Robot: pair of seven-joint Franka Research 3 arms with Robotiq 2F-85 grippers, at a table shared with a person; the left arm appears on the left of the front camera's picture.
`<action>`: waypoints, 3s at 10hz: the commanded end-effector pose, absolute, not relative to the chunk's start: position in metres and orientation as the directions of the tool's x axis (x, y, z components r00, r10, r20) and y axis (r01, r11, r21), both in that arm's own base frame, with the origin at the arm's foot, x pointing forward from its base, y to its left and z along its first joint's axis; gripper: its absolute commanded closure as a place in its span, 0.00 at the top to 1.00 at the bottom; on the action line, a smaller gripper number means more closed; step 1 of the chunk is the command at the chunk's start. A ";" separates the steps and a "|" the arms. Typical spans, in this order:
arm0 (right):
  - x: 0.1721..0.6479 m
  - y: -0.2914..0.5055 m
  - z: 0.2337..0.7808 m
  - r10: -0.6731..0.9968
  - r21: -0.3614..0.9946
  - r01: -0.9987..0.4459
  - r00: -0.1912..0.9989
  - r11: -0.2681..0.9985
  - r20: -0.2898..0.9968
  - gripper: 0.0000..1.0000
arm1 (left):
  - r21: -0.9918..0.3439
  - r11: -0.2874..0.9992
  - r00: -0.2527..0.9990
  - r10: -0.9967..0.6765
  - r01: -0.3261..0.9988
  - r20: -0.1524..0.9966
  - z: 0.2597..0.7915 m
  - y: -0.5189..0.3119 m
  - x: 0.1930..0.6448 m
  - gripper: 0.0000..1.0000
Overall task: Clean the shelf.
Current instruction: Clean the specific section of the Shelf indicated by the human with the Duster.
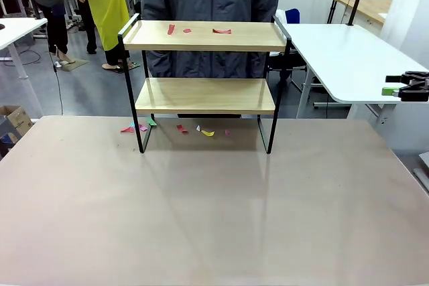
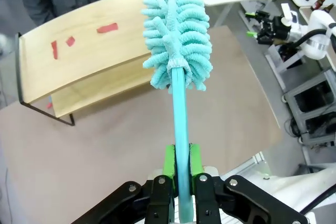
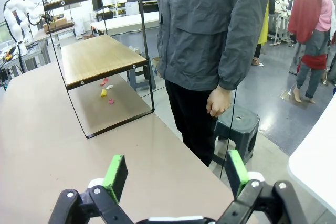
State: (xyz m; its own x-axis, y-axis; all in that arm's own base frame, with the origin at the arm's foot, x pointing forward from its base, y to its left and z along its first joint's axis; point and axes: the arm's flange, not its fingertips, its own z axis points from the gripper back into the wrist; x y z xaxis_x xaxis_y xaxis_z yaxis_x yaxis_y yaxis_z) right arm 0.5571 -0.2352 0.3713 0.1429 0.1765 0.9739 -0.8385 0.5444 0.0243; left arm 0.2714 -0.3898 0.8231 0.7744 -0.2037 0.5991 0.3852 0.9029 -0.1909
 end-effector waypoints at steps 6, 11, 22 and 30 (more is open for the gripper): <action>0.557 -0.234 0.373 0.184 0.011 -0.841 0.132 0.542 0.974 1.00 | -0.231 0.949 0.739 -0.004 0.215 0.673 0.780 -0.456 0.275 0.13; 0.557 -0.234 0.373 0.184 0.011 -0.841 0.132 0.542 0.974 1.00 | -0.314 0.947 0.712 0.177 0.065 0.679 0.719 -0.477 0.292 0.13; 0.557 -0.234 0.373 0.184 0.011 -0.841 0.132 0.542 0.974 1.00 | -0.288 0.957 0.794 0.145 0.040 0.590 0.648 -0.493 0.322 0.13; 0.557 -0.234 0.373 0.184 0.011 -0.841 0.132 0.542 0.974 1.00 | -0.116 0.979 0.864 0.203 -0.169 0.460 0.660 -0.364 0.356 0.13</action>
